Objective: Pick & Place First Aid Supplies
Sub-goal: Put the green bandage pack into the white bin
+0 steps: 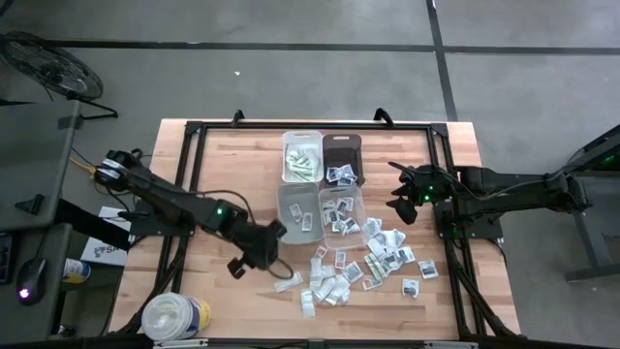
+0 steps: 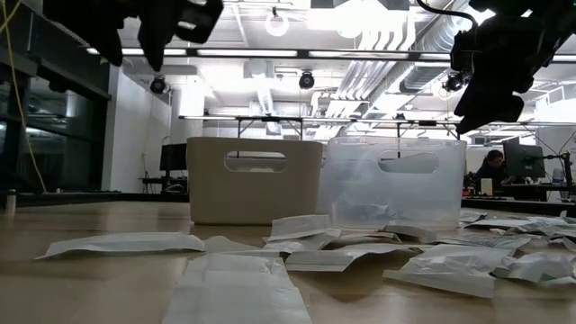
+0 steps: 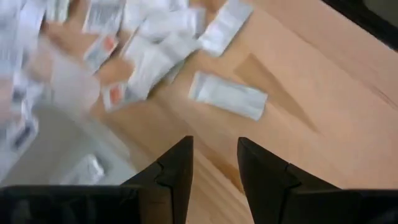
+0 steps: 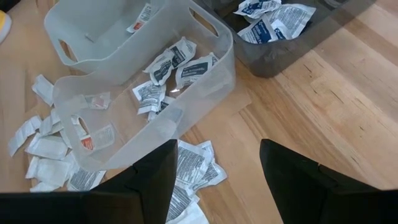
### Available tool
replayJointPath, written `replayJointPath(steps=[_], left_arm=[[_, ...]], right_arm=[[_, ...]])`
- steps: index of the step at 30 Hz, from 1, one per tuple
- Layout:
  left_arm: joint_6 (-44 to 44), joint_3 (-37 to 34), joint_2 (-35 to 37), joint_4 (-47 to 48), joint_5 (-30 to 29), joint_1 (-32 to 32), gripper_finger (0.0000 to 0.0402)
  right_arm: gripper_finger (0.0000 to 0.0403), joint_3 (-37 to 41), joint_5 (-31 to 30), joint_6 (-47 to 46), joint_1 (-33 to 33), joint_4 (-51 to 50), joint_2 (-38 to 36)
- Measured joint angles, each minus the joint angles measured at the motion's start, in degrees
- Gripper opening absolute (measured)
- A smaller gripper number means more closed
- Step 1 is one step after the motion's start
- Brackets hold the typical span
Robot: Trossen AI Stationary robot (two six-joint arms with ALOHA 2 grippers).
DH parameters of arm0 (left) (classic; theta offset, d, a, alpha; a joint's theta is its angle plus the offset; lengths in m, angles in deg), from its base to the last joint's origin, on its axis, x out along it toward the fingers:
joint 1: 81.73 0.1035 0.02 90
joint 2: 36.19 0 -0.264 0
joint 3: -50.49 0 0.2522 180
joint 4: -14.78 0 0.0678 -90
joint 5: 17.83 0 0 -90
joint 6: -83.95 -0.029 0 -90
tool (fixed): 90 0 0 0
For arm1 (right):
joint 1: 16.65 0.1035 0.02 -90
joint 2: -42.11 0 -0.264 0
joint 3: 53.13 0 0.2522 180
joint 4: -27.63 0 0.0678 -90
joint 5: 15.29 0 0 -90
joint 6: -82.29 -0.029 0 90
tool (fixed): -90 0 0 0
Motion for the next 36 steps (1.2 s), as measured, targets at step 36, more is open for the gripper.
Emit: replayJointPath(steps=[36], left_arm=[[-20.03, -0.1, -18.19, -15.24, -2.71, -10.06, 0.0124]], right_arm=[[0.0222, -0.02, 3.13, -0.04, 0.0, -2.36, 1.95]])
